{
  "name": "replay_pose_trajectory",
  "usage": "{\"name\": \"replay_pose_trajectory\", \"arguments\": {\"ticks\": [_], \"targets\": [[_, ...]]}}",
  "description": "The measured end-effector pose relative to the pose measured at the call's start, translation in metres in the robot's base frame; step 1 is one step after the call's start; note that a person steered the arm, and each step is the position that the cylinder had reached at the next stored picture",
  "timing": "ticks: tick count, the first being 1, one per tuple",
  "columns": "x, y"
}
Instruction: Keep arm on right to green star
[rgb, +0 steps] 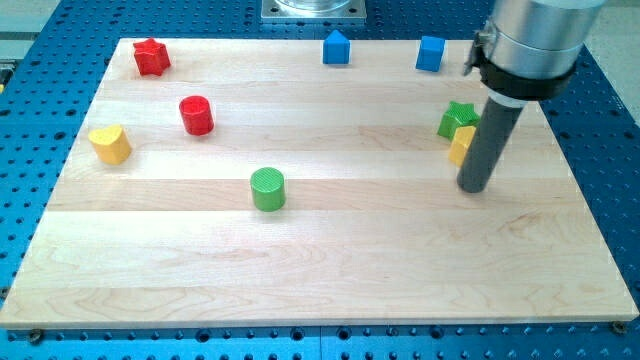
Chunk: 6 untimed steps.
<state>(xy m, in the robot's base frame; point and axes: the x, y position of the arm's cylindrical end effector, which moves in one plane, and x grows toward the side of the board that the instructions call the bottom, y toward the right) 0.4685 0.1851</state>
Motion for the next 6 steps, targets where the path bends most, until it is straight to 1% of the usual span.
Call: {"name": "replay_pose_trajectory", "arguments": {"ticks": [2,3,4,5,6], "targets": [[0.0,0.02],[0.0,0.041],[-0.003,0.098],[-0.031,0.144],[-0.059,0.16]]}}
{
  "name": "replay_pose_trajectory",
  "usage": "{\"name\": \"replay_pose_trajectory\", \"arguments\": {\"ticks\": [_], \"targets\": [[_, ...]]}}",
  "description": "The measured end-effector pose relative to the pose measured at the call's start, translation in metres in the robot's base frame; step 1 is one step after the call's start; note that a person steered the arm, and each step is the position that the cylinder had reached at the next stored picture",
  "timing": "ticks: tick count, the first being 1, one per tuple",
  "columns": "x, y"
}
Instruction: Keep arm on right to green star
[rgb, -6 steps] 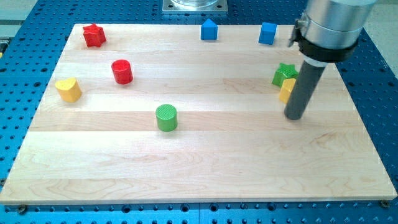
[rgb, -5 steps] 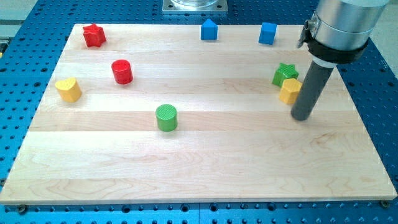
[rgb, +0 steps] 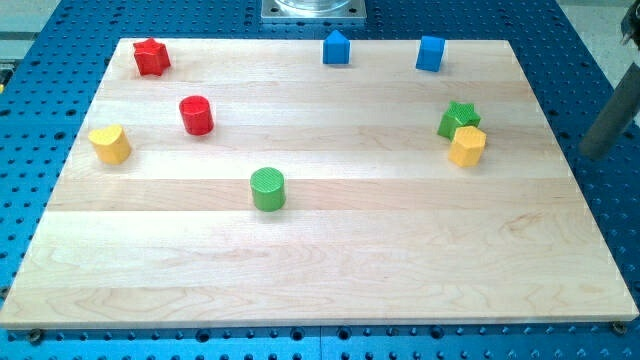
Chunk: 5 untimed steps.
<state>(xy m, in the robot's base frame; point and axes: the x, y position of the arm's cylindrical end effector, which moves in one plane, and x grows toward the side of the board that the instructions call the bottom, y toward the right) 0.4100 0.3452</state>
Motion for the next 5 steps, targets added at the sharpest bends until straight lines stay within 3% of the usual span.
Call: {"name": "replay_pose_trajectory", "arguments": {"ticks": [5], "targets": [[-0.02,-0.018]]}}
